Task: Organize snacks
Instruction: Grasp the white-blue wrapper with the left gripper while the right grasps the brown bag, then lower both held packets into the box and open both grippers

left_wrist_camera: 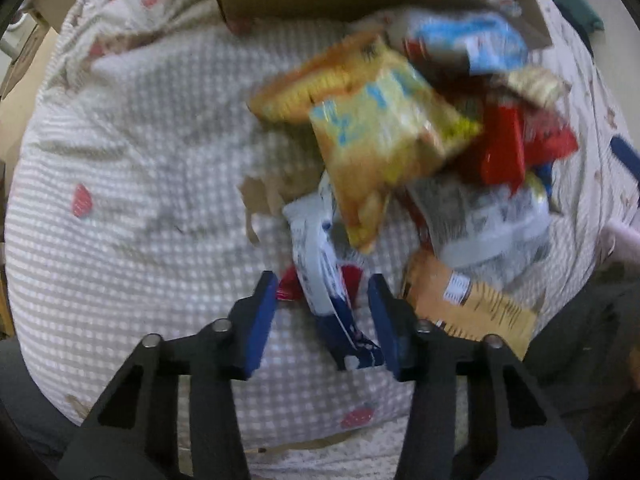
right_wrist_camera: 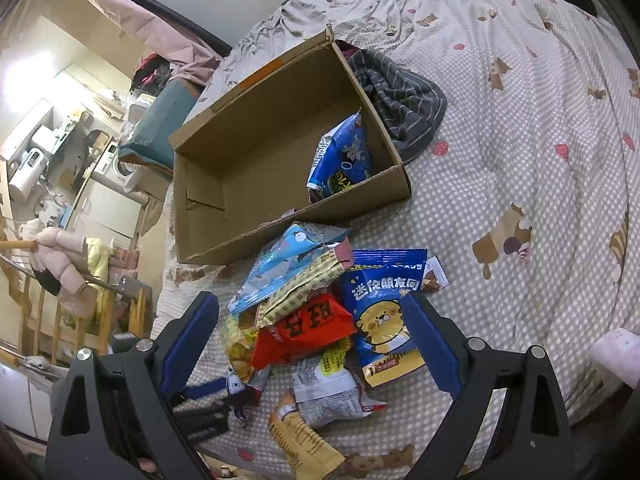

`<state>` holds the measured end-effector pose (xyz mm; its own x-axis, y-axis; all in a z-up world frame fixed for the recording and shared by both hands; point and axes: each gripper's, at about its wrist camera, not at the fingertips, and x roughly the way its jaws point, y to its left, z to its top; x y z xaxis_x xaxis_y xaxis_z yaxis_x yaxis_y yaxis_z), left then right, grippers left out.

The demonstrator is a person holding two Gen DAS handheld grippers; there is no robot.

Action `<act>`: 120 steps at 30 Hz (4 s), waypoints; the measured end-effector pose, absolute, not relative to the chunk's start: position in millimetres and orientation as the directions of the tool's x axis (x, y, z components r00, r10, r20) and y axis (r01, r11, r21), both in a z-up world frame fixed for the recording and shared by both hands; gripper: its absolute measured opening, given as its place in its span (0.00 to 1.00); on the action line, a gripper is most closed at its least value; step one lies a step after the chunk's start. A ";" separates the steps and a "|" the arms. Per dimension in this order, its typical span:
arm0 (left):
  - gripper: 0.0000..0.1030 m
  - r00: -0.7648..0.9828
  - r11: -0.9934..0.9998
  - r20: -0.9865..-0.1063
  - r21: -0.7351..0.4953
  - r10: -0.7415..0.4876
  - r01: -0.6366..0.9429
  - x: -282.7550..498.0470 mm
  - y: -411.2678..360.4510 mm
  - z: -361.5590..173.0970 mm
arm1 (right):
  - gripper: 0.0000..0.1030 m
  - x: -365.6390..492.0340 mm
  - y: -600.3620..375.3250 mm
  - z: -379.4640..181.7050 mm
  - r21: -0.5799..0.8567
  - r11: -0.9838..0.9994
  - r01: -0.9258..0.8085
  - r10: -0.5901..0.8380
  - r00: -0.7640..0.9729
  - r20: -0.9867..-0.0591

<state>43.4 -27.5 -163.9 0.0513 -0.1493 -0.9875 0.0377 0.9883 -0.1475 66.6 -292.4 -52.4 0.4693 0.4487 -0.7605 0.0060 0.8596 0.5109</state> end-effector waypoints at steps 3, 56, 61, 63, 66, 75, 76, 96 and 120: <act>0.15 0.073 0.988 -0.986 -0.147 -0.149 0.036 41.4 -25.1 -159.1 | 0.93 66.1 -294.3 -52.6 0.512 0.859 0.009 0.448 0.472 -0.760; 0.13 0.302 0.984 -0.944 -0.161 -0.130 -0.080 36.5 28.3 -80.1 | 0.18 12.9 -199.6 -43.4 0.483 0.755 -0.444 0.612 0.212 -0.762; 0.13 0.323 0.986 -0.940 -0.143 -0.108 -0.084 37.2 30.0 -76.8 | 0.18 22.0 -219.1 -23.9 0.500 0.764 -0.408 0.633 0.321 -0.705; 0.13 0.337 0.987 -0.936 -0.137 -0.102 -0.083 37.3 29.6 -73.5 | 0.18 21.6 -224.3 -19.8 0.500 0.769 -0.399 0.632 0.351 -0.691; 0.13 0.355 0.988 -0.929 -0.137 -0.102 -0.075 39.8 26.8 -64.8 | 0.18 21.4 -230.2 -13.8 0.504 0.776 -0.380 0.628 0.392 -0.672; 0.13 0.484 0.990 -0.867 -0.142 -0.120 -0.008 72.6 12.2 -3.3 | 0.18 43.3 -248.0 25.3 0.510 0.790 -0.339 0.611 0.498 -0.616; 0.13 0.496 0.991 -0.860 -0.137 -0.119 0.000 77.1 10.0 1.9 | 0.18 48.0 -248.4 30.7 0.505 0.793 -0.340 0.607 0.508 -0.611; 0.13 0.551 0.988 -0.822 -0.155 -0.143 0.026 172.5 -1.0 -1.7 | 0.18 161.5 -258.0 38.2 0.506 0.813 -0.289 0.568 0.586 -0.578; 0.13 0.520 0.992 -0.846 -0.110 -0.122 0.054 193.2 -12.4 -50.6 | 0.19 192.0 -254.9 -44.6 0.491 0.863 -0.119 0.487 0.459 -0.743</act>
